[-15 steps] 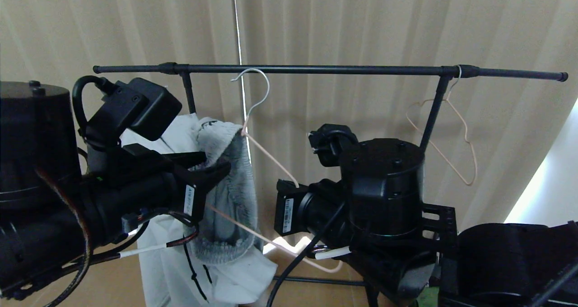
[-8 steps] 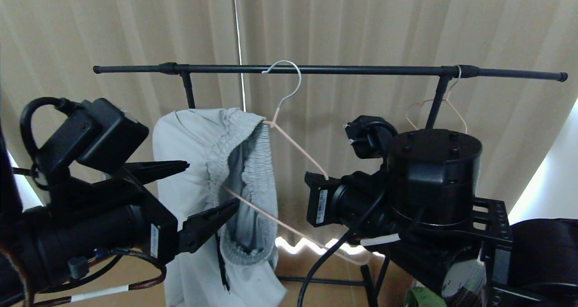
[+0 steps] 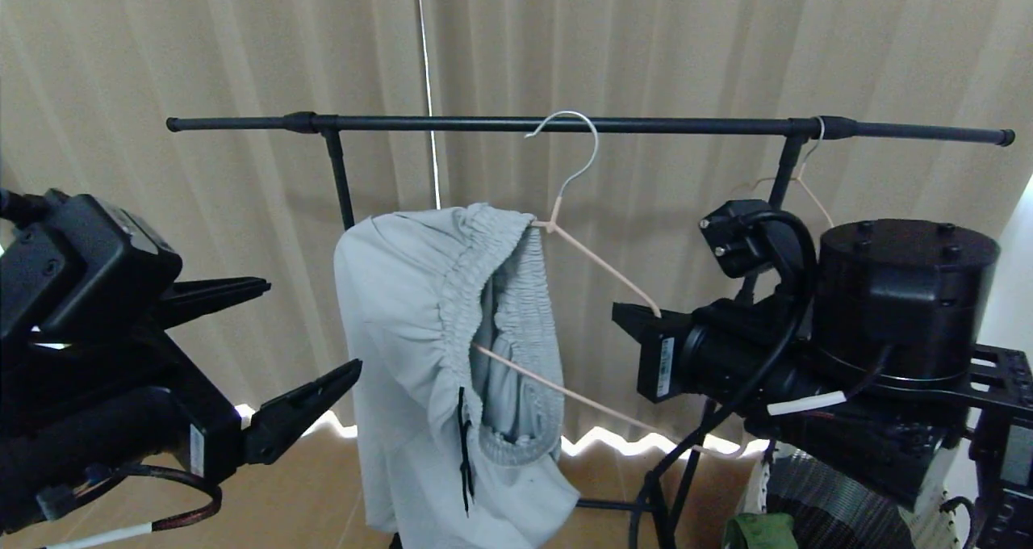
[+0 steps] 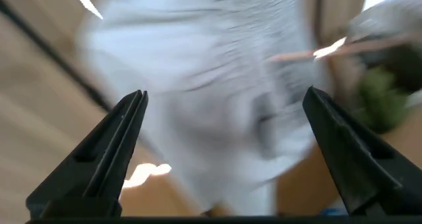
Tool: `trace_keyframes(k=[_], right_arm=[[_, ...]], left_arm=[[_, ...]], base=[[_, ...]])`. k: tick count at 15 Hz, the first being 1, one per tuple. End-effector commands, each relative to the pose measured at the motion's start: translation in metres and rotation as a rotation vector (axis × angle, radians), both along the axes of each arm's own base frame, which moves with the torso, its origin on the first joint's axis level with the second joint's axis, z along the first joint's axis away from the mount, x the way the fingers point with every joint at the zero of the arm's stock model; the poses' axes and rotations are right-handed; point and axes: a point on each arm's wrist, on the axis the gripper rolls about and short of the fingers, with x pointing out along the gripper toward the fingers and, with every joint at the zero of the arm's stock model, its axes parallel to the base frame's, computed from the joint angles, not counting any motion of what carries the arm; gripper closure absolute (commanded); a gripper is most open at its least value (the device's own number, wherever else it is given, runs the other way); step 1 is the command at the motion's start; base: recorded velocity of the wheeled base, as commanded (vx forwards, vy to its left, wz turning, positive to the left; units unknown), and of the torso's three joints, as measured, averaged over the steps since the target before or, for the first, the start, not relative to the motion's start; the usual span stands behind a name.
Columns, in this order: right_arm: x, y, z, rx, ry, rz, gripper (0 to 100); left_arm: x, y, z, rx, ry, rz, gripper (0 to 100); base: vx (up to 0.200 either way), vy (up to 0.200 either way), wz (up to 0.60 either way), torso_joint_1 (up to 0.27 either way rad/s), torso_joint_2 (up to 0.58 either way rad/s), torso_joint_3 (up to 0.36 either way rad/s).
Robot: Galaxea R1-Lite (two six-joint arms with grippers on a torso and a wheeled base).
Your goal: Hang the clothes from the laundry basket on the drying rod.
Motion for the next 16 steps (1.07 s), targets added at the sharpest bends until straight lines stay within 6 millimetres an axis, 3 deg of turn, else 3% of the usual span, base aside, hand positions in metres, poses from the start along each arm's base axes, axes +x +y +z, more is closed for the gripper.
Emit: trace_keyframes(k=[1, 7, 12, 16], right_arm=[[-0.005, -0.022, 0.007, 0.010, -0.018, -0.006, 100], [-0.007, -0.038, -0.006, -0.110, -0.050, -0.001, 100], [-0.004, -0.038, -0.013, -0.152, -0.067, 0.087, 100], [0.002, -0.032, -0.013, -0.137, -0.134, 0.163, 100]], left_arm=[[-0.002, 0.004, 0.003, -0.002, -0.037, 0.007, 0], [0.016, -0.008, 0.002, 0.110, -0.143, -0.031, 0], [0.038, -0.026, -0.004, 0.178, -0.165, -0.197, 0], [0.053, -0.034, -0.007, 0.182, -0.159, -0.195, 0]], base=[[0.000, 0.000, 0.00, 0.000, 0.00, 0.000], [0.000, 0.000, 0.00, 0.000, 0.00, 0.000], [0.000, 0.000, 0.00, 0.000, 0.00, 0.000], [0.000, 0.000, 0.00, 0.000, 0.00, 0.000]])
